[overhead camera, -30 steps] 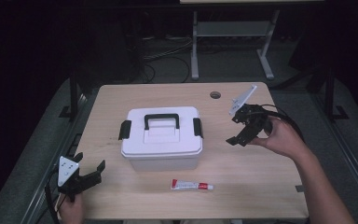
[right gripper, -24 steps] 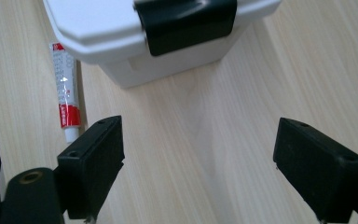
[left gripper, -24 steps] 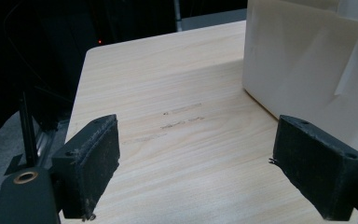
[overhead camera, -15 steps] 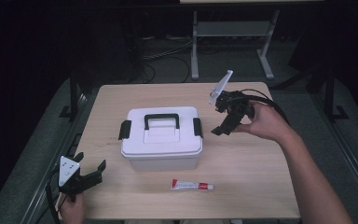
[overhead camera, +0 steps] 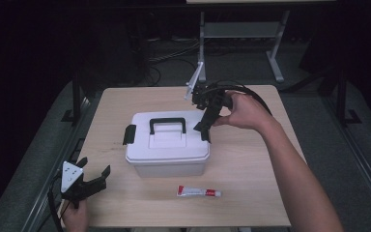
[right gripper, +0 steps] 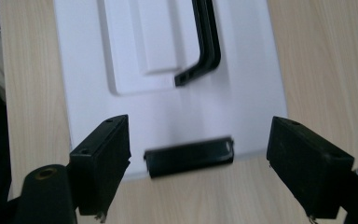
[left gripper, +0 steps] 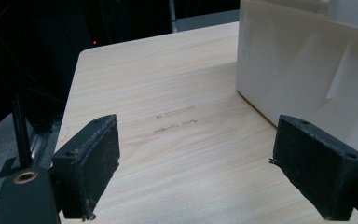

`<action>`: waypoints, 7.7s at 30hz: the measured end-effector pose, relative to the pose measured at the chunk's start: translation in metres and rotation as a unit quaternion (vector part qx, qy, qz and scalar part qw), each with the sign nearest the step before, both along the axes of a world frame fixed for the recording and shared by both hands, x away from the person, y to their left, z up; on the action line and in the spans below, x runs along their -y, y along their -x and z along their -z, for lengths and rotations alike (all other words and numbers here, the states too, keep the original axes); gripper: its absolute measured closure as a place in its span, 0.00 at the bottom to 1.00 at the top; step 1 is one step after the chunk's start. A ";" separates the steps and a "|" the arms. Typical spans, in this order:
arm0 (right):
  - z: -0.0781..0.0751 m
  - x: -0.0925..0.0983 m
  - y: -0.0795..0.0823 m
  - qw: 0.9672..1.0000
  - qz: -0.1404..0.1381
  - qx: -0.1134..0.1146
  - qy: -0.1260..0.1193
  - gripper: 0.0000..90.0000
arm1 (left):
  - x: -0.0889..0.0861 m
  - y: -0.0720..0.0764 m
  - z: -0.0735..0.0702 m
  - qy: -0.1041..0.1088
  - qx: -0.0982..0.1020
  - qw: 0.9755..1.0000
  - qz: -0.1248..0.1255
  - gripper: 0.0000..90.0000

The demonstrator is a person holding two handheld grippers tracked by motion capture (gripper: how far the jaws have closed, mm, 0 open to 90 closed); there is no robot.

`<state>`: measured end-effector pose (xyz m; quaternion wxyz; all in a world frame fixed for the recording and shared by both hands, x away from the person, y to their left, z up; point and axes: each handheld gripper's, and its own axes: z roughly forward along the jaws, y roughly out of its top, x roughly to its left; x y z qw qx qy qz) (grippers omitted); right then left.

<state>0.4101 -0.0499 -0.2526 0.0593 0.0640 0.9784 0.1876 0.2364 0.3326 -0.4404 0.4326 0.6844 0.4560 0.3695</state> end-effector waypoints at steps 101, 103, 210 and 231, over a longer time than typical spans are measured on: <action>0.004 -0.104 -0.006 0.993 -0.078 -0.020 0.083 0.94 | -0.007 0.005 -0.003 -0.004 0.014 0.999 -0.031 0.15; 0.003 -0.103 -0.006 0.993 -0.077 -0.019 0.082 0.94 | -0.007 0.005 -0.003 -0.003 0.015 0.999 -0.032 0.15; 0.003 0.163 0.038 0.992 0.113 -0.011 0.058 0.94 | 0.000 0.007 -0.002 -0.013 0.021 0.999 -0.031 0.15; 0.057 0.183 0.037 0.989 0.132 -0.043 0.055 0.94 | 0.000 0.007 -0.001 -0.009 0.023 0.999 -0.033 0.15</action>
